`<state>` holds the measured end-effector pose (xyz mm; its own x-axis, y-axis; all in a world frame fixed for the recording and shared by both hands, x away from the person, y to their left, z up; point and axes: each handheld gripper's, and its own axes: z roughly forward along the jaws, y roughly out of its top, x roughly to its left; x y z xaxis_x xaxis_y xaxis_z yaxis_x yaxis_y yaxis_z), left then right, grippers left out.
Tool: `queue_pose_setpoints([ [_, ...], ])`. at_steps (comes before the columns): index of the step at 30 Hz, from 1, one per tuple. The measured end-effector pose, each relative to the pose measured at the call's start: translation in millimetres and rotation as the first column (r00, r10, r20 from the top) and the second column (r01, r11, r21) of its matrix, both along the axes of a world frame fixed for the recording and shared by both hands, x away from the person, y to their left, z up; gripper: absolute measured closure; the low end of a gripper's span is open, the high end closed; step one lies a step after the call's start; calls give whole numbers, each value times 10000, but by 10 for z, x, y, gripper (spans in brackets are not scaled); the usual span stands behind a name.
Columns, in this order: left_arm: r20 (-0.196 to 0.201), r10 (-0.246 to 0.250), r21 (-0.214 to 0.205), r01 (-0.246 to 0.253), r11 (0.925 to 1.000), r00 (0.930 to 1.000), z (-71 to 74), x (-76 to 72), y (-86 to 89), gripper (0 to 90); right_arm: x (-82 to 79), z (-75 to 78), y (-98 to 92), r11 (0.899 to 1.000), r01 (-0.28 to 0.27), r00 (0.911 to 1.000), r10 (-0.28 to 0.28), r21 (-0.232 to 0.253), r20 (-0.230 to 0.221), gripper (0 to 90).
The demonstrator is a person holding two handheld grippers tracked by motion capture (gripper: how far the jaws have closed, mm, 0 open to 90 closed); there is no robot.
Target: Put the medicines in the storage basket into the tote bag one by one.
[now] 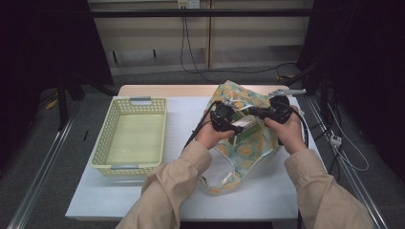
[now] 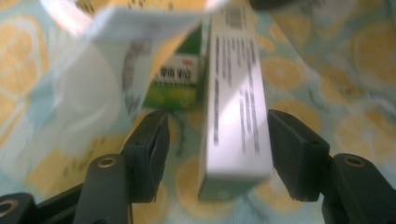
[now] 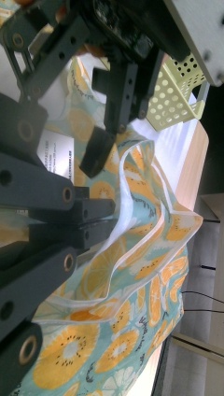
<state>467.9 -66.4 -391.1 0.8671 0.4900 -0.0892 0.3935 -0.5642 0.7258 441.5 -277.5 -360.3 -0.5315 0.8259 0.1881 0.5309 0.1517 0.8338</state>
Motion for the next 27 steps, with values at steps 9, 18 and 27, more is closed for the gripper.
queue_pose_setpoints([
  [9,-456,-195,86,199,9998,9988,-40,-35,117,627,3,-3,16,10000,5,10000,-5,3,8,900],
  [18,-612,501,-566,-535,9970,9969,-129,16,-9,420,-10,15,23,10000,-12,10000,11,-89,-73,900],
  [27,-407,631,-8,-632,9980,9972,-115,-181,403,196,-25,10,9,10000,10,10000,-10,-66,-10,900],
])
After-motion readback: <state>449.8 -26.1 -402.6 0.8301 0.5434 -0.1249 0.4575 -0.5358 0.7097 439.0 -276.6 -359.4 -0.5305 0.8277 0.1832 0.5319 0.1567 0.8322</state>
